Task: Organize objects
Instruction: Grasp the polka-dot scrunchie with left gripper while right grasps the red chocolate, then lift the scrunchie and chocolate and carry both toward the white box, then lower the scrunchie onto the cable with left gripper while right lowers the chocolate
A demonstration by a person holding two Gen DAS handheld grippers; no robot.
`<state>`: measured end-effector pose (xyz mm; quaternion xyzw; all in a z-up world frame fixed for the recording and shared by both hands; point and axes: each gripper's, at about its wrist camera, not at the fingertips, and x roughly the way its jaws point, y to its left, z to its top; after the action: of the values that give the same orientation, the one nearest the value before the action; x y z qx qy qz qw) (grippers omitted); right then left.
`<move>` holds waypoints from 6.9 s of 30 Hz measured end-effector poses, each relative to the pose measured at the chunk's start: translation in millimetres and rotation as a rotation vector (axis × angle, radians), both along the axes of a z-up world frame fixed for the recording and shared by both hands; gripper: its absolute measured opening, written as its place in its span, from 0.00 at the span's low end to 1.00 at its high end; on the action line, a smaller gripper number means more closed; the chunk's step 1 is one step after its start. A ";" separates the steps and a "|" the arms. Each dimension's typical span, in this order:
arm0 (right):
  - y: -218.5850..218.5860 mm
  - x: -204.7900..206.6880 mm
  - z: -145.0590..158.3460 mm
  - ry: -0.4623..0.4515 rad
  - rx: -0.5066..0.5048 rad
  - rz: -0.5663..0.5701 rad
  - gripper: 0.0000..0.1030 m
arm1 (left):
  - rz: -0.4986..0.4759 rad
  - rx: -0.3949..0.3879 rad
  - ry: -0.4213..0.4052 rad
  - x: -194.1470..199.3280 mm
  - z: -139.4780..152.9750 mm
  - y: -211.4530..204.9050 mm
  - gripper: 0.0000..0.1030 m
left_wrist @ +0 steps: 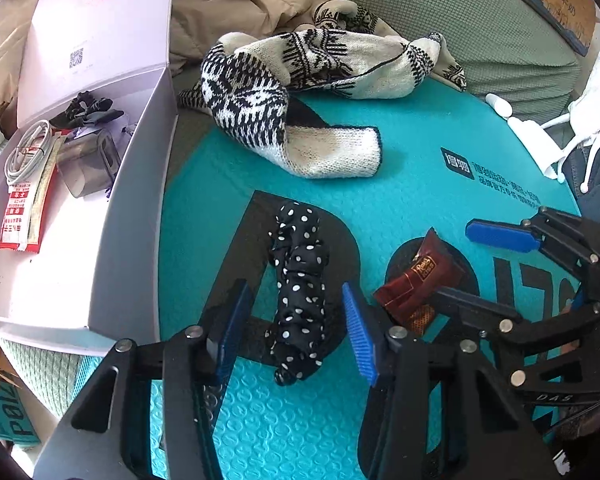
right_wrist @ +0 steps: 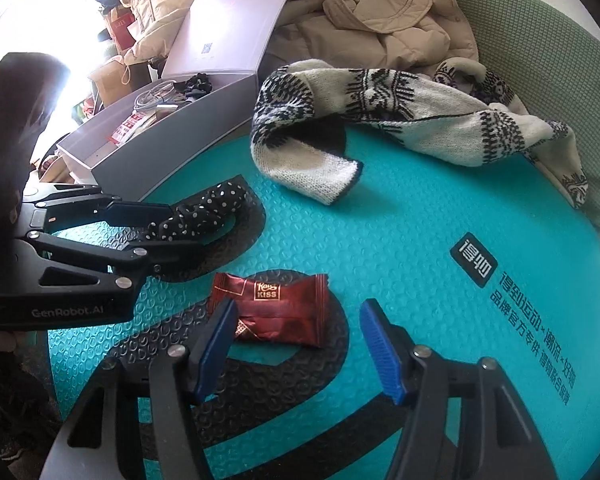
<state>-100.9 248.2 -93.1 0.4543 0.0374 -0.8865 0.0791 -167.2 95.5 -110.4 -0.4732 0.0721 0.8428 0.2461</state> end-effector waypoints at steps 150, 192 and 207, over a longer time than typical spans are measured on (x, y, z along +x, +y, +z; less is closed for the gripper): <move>-190.8 -124.2 70.0 0.140 -0.088 0.413 0.37 | 0.375 0.003 0.010 -78.2 65.0 -225.0 0.17; -213.4 -213.9 25.0 0.089 -0.009 0.444 0.38 | 0.292 -0.009 -0.036 -187.4 1.4 -232.8 0.17; -222.6 -224.1 16.0 0.037 0.024 0.448 0.39 | 0.287 -0.022 -0.053 -193.9 -0.7 -235.3 0.18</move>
<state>-325.0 25.6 -77.1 0.4194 0.1494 -0.8544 0.2678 -361.0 -139.8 -111.2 -0.5032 0.0063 0.8558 0.1194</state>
